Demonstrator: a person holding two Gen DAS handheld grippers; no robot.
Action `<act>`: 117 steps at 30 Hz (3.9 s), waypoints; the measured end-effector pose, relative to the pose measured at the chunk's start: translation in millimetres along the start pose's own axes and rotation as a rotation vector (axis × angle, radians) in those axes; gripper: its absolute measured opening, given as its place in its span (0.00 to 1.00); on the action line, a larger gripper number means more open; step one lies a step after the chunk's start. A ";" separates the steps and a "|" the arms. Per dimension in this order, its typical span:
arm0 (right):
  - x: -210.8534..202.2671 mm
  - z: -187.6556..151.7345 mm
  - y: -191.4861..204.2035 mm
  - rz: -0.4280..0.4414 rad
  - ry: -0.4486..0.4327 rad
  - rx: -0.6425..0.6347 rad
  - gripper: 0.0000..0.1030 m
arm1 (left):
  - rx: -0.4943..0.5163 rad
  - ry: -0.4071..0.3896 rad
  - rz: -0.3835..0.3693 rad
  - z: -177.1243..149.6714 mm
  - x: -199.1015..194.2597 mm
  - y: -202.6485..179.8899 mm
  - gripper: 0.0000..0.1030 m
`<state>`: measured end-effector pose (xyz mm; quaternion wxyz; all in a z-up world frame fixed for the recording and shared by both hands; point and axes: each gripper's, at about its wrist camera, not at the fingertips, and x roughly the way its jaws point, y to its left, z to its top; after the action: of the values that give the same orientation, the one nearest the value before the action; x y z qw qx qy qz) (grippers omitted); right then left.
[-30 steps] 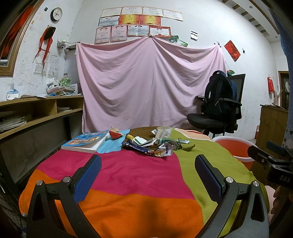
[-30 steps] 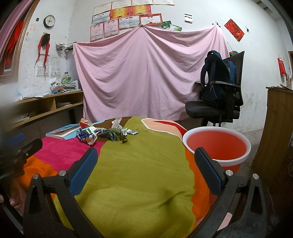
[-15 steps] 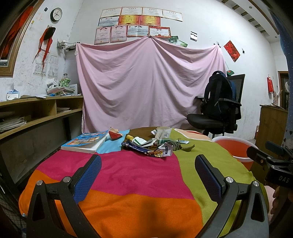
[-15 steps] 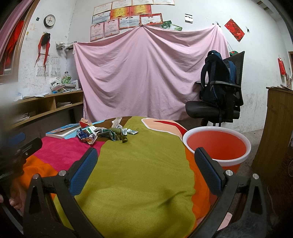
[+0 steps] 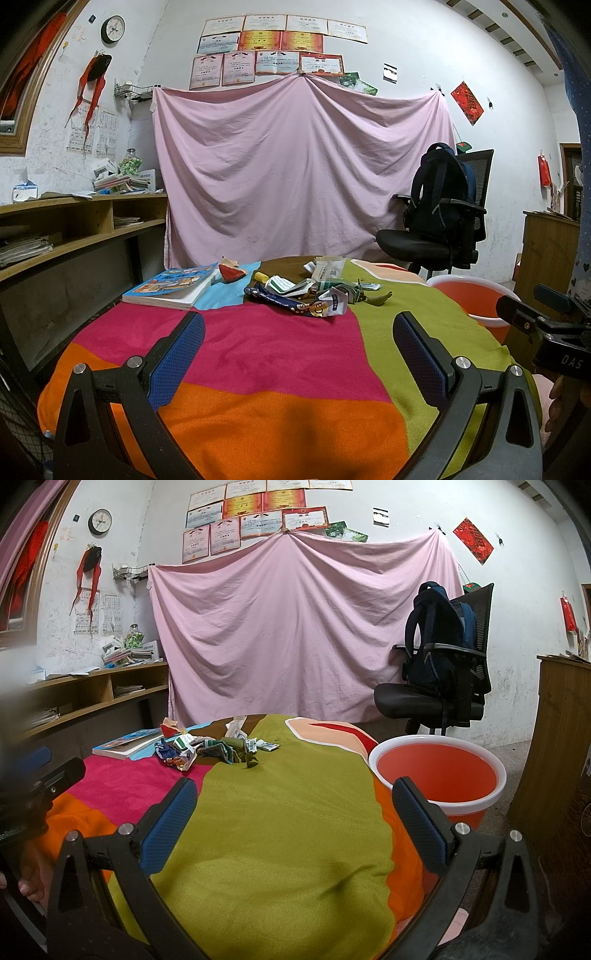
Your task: Collect trash
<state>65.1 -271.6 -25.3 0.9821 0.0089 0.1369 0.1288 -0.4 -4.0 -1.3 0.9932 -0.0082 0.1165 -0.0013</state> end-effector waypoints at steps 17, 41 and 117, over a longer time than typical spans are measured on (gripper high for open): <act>0.1 0.3 0.3 0.000 0.002 0.000 1.00 | 0.000 -0.001 0.000 -0.3 -0.1 -0.1 0.97; 2.2 0.8 1.4 0.027 0.000 0.021 1.00 | -0.021 0.014 0.041 7.2 5.6 -20.0 0.97; 230.2 46.0 30.5 0.328 0.395 -0.149 0.63 | -0.453 0.491 -0.067 13.6 206.2 59.6 0.09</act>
<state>283.9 -182.5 -40.8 0.9004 -0.0665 0.3127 0.2951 203.4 54.9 -36.9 0.9079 -0.2319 0.3491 -0.0102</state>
